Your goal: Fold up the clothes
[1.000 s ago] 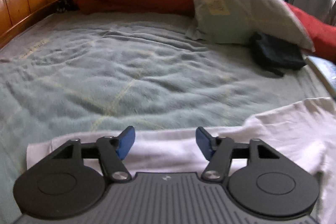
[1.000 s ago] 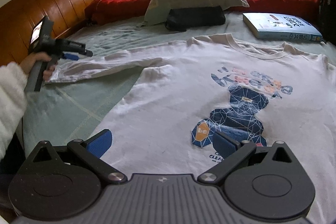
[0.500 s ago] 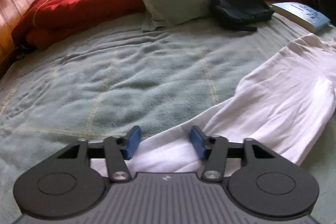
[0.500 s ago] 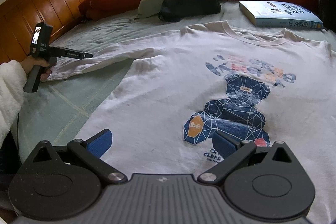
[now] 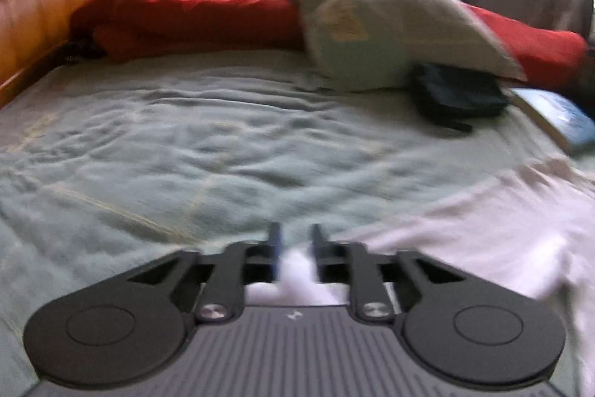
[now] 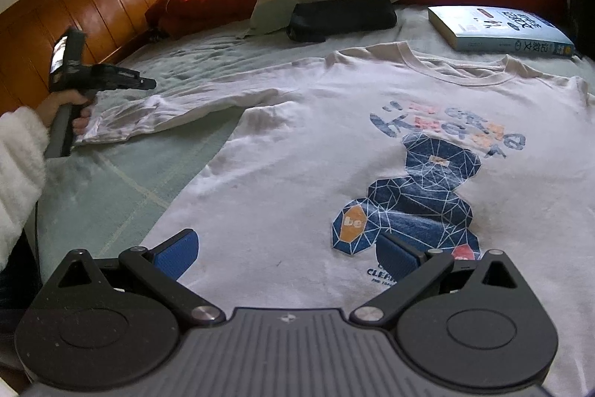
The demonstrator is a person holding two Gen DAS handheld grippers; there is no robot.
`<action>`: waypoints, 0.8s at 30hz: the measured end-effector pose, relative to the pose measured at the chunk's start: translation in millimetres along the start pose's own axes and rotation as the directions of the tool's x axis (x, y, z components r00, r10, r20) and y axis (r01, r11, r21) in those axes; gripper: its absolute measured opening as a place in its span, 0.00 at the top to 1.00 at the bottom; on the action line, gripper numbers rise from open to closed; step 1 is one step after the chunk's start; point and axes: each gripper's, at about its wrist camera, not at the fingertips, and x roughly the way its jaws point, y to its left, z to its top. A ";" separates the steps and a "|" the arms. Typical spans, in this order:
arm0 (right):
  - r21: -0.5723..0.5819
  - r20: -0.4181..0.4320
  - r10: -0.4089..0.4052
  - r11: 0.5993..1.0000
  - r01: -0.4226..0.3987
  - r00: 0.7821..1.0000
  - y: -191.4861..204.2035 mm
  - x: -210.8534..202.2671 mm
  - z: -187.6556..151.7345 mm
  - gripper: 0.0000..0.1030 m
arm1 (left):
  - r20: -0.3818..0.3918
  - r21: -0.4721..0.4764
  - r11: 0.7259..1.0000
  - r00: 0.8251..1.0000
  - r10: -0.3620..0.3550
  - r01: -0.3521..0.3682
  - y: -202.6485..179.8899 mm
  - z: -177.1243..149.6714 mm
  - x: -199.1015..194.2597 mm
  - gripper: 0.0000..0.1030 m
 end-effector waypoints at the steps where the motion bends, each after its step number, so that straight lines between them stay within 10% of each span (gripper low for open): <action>1: 0.000 0.000 0.001 1.000 -0.001 1.000 0.1 -0.3 0.0 0.00 | -0.015 -0.006 1.000 1.000 0.010 -0.010 -1.0 -4.5 -5.6 0.61; 8: 0.011 -0.012 0.011 1.000 -0.011 1.000 -1.8 3.2 -2.1 0.00 | -0.113 -0.078 0.990 0.988 0.107 -0.116 29.8 -31.3 3.6 0.56; 13: 0.025 0.002 0.007 1.000 -0.007 1.000 -5.4 -2.0 -1.8 0.00 | -0.139 -0.276 0.936 0.973 0.186 -0.219 86.8 -28.9 -5.4 0.59; 24: 0.002 0.008 0.000 1.000 0.000 1.000 3.7 -4.2 0.2 0.00 | -0.118 -0.173 0.985 0.993 0.000 -0.020 -5.5 -11.3 10.1 0.38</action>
